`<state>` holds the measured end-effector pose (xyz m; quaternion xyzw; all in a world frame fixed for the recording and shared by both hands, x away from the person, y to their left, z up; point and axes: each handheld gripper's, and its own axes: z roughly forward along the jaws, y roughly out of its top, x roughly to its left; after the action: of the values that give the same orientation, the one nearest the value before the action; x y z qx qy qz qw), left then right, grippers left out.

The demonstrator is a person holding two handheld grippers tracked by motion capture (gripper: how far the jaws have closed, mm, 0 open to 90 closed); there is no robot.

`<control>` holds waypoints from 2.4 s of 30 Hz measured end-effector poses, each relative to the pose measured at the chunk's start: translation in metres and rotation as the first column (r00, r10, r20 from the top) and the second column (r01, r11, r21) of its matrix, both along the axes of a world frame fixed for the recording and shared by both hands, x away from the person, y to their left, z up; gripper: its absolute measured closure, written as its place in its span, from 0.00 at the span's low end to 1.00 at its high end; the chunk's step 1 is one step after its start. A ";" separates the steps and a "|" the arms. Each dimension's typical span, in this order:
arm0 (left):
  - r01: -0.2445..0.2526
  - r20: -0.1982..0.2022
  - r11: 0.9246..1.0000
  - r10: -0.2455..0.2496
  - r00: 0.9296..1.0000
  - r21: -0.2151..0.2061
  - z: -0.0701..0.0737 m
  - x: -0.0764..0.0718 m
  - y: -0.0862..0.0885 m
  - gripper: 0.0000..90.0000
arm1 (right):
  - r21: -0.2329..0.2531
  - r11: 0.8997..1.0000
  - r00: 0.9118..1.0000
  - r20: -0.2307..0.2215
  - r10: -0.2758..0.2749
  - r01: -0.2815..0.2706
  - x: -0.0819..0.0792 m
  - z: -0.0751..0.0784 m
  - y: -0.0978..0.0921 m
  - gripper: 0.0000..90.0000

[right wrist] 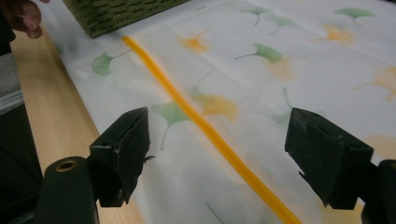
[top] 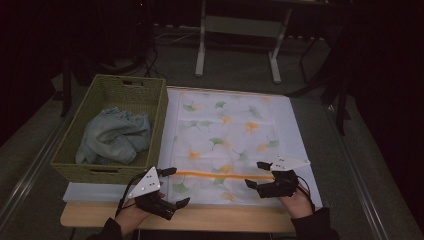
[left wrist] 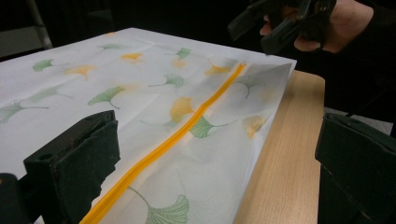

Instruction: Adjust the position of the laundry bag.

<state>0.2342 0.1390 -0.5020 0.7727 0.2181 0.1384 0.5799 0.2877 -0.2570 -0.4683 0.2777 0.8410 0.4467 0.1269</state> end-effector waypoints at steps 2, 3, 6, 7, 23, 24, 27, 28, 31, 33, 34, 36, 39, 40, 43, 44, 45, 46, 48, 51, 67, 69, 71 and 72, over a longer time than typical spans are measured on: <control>0.000 0.000 1.000 0.000 1.000 0.000 0.000 0.000 0.000 0.01 | 0.003 1.000 1.000 0.013 -0.024 0.024 -0.001 0.001 -0.008 0.21; 0.000 0.000 1.000 0.000 1.000 0.000 0.000 0.000 0.000 0.01 | 0.009 0.999 0.999 0.015 -0.038 0.038 -0.002 0.002 -0.012 0.20; 0.000 0.000 1.000 0.000 1.000 0.002 0.000 0.000 0.000 0.01 | 0.046 0.998 0.999 -0.013 -0.038 0.038 -0.002 0.004 -0.027 0.19; -0.001 0.000 1.000 0.001 1.000 0.002 0.000 0.000 0.000 0.01 | 0.053 0.998 0.999 -0.021 -0.032 0.033 -0.003 0.004 -0.031 0.19; 0.032 0.021 0.999 -0.031 0.999 -0.020 -0.001 -0.001 -0.002 0.01 | 0.011 0.992 0.992 0.009 -0.127 0.127 -0.017 -0.004 -0.083 0.16; 0.029 0.023 0.999 -0.029 0.999 -0.019 -0.001 -0.001 -0.001 0.01 | 0.019 0.990 0.990 0.008 -0.139 0.139 -0.017 -0.005 -0.086 0.16; 0.030 0.019 0.999 -0.030 0.999 -0.030 -0.002 0.000 -0.001 0.01 | 0.018 0.988 0.988 -0.005 -0.155 0.155 -0.016 -0.009 -0.095 0.22; 0.030 0.019 0.999 -0.030 0.999 -0.030 -0.002 0.000 -0.001 0.01 | 0.000 0.988 0.988 0.002 -0.152 0.152 -0.016 -0.010 -0.098 0.27; 0.048 0.028 0.998 -0.047 0.999 -0.049 -0.001 -0.001 -0.001 0.01 | -0.018 0.986 0.986 -0.008 -0.164 0.164 -0.014 -0.013 -0.106 0.40; 0.054 0.024 0.997 -0.052 0.998 -0.059 -0.001 -0.001 -0.001 0.01 | -0.012 0.986 0.986 -0.022 -0.165 0.165 -0.012 -0.016 -0.110 0.46; 0.052 0.025 0.997 -0.051 0.998 -0.059 -0.001 -0.001 -0.001 0.01 | -0.018 0.985 0.985 -0.024 -0.172 0.172 -0.011 -0.018 -0.112 0.49; 0.051 0.033 0.997 -0.049 0.998 -0.061 -0.001 -0.001 -0.001 0.01 | -0.025 0.983 0.983 -0.030 -0.184 0.183 -0.008 -0.022 -0.115 0.52; 0.051 0.033 0.997 -0.049 0.998 -0.060 -0.001 -0.001 -0.001 0.01 | -0.047 0.980 0.979 -0.054 -0.196 0.194 -0.002 -0.031 -0.117 0.53; 0.050 0.026 0.997 -0.049 0.998 -0.057 -0.001 -0.001 -0.001 0.01 | -0.054 0.979 0.978 -0.064 -0.198 0.195 0.000 -0.034 -0.117 0.53; 0.050 0.022 0.997 -0.049 0.999 -0.053 -0.002 0.000 -0.002 0.01 | -0.072 0.976 0.975 -0.074 -0.209 0.204 0.004 -0.040 -0.117 0.53; 0.051 0.017 0.997 -0.050 0.999 -0.051 -0.002 0.000 -0.002 0.01 | -0.093 0.973 0.972 -0.083 -0.219 0.211 0.008 -0.045 -0.116 0.53; 0.052 0.015 0.997 -0.051 0.999 -0.051 -0.002 0.000 -0.002 0.01 | -0.098 0.973 0.972 -0.090 -0.218 0.209 0.010 -0.047 -0.115 0.53; 0.052 0.015 0.997 -0.051 0.999 -0.051 -0.002 0.000 -0.002 0.01 | -0.105 0.972 0.971 -0.094 -0.218 0.209 0.012 -0.049 -0.115 0.53; 0.051 0.016 0.997 -0.051 0.999 -0.054 -0.002 0.000 -0.001 0.01 | -0.126 0.969 0.970 -0.091 -0.226 0.214 0.014 -0.051 -0.113 0.54; 0.050 0.015 0.997 -0.049 0.999 -0.055 -0.002 0.000 -0.001 0.01 | -0.136 0.968 0.970 -0.090 -0.224 0.211 0.014 -0.053 -0.112 0.54; 0.041 0.018 0.999 -0.040 0.999 -0.034 -0.003 0.000 -0.002 0.01 | -0.212 0.961 0.976 -0.086 -0.202 0.180 0.013 -0.059 -0.095 0.81; 0.040 0.007 0.999 -0.040 0.999 -0.033 -0.003 0.001 -0.002 0.01 | -0.213 0.961 0.976 -0.087 -0.200 0.178 0.013 -0.058 -0.094 0.85; 0.041 -0.013 0.998 -0.042 0.999 -0.041 -0.003 0.002 -0.003 0.01 | -0.220 0.959 0.975 -0.093 -0.203 0.179 0.014 -0.057 -0.091 0.94; 0.040 -0.023 0.998 -0.041 0.999 -0.040 -0.003 0.002 -0.003 0.01 | -0.225 0.958 0.975 -0.089 -0.204 0.180 0.014 -0.057 -0.090 0.95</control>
<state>0.2360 0.1361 -0.5048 0.7668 0.2119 0.1128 0.5953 0.3017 -0.3473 -0.5248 0.3671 0.8593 0.3222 0.1519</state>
